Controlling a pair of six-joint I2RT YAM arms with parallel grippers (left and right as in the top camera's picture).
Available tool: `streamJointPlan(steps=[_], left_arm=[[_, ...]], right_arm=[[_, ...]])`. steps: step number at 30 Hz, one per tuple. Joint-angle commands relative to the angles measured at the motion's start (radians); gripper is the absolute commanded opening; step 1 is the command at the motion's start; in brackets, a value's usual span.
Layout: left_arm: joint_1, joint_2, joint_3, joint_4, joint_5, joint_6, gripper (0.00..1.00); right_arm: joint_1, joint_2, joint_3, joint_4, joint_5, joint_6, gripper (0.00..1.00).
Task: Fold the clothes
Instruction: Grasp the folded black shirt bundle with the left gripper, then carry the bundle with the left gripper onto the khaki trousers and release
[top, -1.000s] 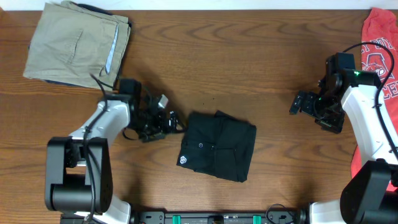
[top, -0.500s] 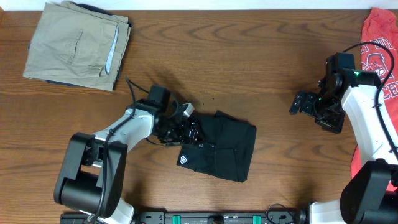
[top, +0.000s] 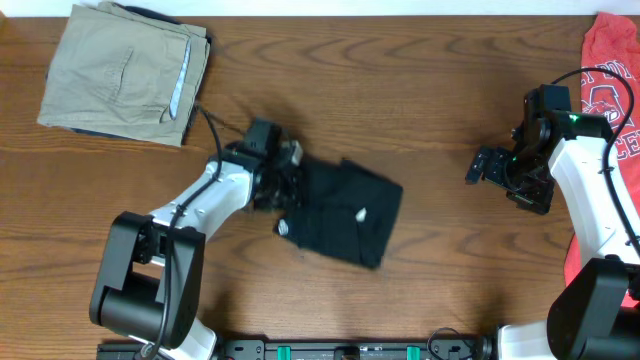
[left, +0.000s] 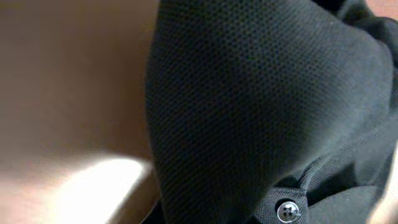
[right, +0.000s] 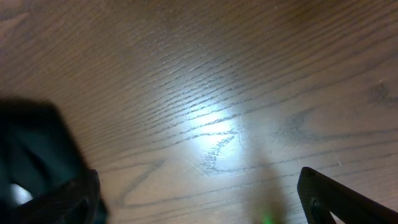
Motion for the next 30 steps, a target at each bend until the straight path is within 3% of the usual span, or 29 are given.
streamJointPlan(steps=[1,10,13,16,22,30], left_arm=[[0.007,0.01,0.074,0.041,-0.295,0.022,0.06],[0.074,0.01,0.134,0.198,-0.674,0.169,0.06],[0.13,0.01,0.136,0.263,-0.686,0.242,0.07],[0.187,0.01,0.146,0.306,-0.686,0.311,0.17],[0.261,0.01,0.178,0.384,-0.686,0.459,0.17],[0.278,0.008,0.279,0.413,-0.708,0.481,0.17]], right_arm=[[0.005,-0.005,0.011,0.0,-0.004,-0.009,0.99],[0.005,-0.005,0.011,0.0,-0.004,-0.009,0.99],[0.005,-0.005,0.011,0.0,-0.003,-0.009,0.99],[0.005,-0.005,0.011,0.0,-0.004,-0.009,0.99],[0.005,-0.005,0.011,0.0,-0.003,-0.009,0.99],[0.005,-0.005,0.011,0.0,-0.004,-0.009,0.99]])
